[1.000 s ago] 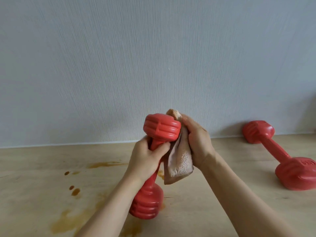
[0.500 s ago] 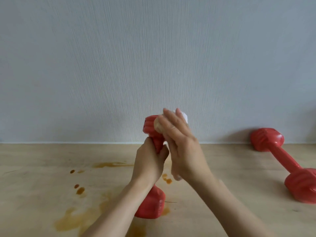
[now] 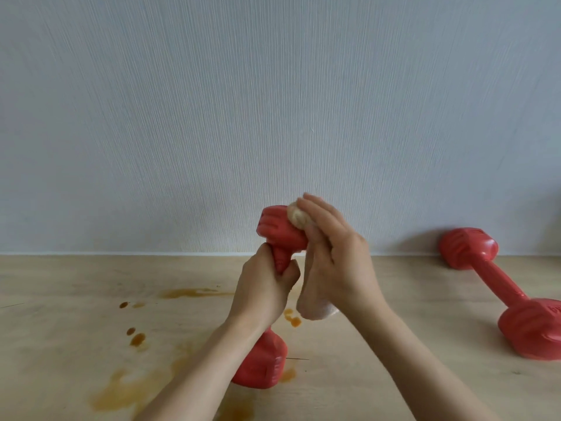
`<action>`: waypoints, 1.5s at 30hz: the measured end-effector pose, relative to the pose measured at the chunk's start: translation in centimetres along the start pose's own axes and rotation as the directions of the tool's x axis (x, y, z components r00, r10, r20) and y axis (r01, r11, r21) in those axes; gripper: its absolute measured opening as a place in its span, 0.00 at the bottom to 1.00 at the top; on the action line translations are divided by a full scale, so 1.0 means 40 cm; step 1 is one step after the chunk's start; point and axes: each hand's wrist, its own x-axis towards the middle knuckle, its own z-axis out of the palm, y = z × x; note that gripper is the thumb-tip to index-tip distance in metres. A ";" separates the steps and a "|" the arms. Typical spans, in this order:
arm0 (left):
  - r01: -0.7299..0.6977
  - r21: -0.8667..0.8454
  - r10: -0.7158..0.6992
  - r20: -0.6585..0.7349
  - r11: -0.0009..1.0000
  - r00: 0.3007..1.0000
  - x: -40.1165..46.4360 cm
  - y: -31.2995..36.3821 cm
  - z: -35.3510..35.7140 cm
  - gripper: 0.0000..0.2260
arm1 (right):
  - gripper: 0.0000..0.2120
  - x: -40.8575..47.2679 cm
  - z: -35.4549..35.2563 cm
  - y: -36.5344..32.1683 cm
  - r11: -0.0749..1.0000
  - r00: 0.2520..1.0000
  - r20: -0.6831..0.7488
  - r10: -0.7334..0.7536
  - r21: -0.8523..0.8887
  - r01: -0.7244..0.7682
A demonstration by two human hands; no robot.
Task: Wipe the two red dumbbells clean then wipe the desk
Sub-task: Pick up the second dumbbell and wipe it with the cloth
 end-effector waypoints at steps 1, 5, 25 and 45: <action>-0.009 -0.006 0.009 0.008 1.000 1.000 -0.003 0.002 -0.001 0.06 | 0.13 0.006 -0.012 0.002 0.996 0.998 0.002 0.059 0.064 -0.059; -0.074 -0.033 0.075 0.033 0.997 0.997 -0.006 0.004 -0.007 0.06 | 0.11 0.015 -0.045 0.015 0.924 0.967 0.041 0.251 0.287 -0.253; -0.089 0.100 0.098 -0.088 0.991 0.991 -0.023 0.008 -0.010 0.18 | 0.12 -0.015 -0.089 -0.005 0.956 0.976 0.012 0.216 -0.206 -0.209; -0.136 0.347 0.178 -0.092 0.928 0.980 -0.029 -0.006 -0.007 0.07 | 0.09 -0.044 -0.068 -0.060 0.867 0.995 0.003 -0.104 -0.490 0.092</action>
